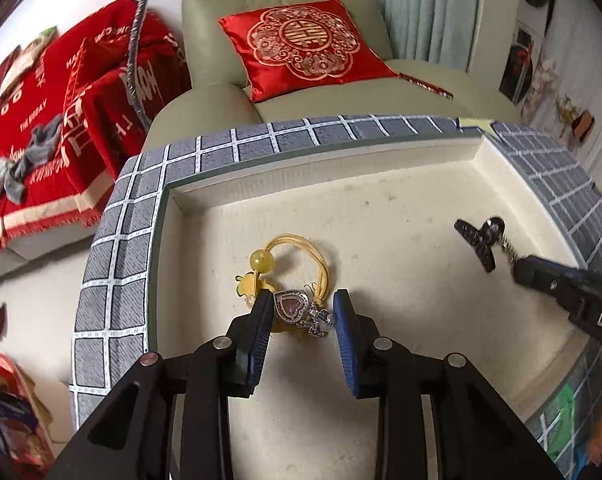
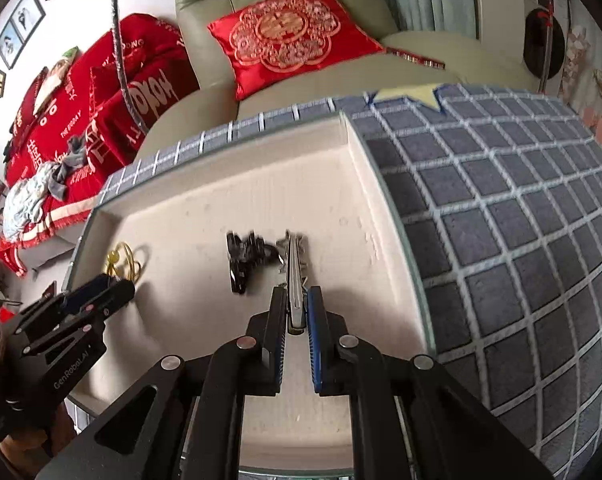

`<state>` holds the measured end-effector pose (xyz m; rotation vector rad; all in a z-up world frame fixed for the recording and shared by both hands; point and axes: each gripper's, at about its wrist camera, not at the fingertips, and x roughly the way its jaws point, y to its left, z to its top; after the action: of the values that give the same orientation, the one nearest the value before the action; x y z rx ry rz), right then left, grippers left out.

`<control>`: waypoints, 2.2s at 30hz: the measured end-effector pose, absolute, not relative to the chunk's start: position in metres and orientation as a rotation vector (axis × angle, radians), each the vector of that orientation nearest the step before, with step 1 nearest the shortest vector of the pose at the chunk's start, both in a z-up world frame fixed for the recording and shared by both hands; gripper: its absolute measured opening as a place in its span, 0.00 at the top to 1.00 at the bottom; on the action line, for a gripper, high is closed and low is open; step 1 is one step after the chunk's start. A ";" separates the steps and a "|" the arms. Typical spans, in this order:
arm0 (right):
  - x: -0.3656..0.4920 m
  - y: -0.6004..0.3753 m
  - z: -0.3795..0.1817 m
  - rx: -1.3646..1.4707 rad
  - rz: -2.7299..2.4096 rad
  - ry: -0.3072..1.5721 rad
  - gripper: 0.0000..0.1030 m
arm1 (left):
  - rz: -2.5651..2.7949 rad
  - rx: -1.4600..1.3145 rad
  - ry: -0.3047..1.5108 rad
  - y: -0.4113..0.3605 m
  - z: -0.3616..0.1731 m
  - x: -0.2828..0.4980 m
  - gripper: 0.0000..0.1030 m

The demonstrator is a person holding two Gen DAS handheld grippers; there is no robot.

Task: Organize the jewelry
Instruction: 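Carry both items into the tray and open both grippers, then withdraw both tools from the tray toward the remaining jewelry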

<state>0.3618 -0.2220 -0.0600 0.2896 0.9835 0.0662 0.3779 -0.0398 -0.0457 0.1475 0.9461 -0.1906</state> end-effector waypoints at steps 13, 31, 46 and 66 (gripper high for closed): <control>0.351 -0.221 -0.037 0.377 0.129 0.927 0.51 | -0.163 0.111 0.903 -0.035 -0.042 0.374 0.13; 0.271 -0.222 0.026 0.392 0.124 0.768 0.00 | -0.205 0.046 0.774 -0.005 0.015 0.312 0.00; 0.211 -0.228 0.047 0.390 0.109 0.783 0.00 | -0.295 0.152 0.790 0.003 -0.002 0.230 0.00; 0.185 -0.227 -0.040 0.353 0.021 1.048 0.00 | -0.259 0.196 0.908 -0.005 -0.051 0.218 0.00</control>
<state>0.1848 -0.2273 -0.0401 0.3525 1.0479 0.0207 0.2181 -0.0047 -0.0506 0.1961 0.9080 -0.2587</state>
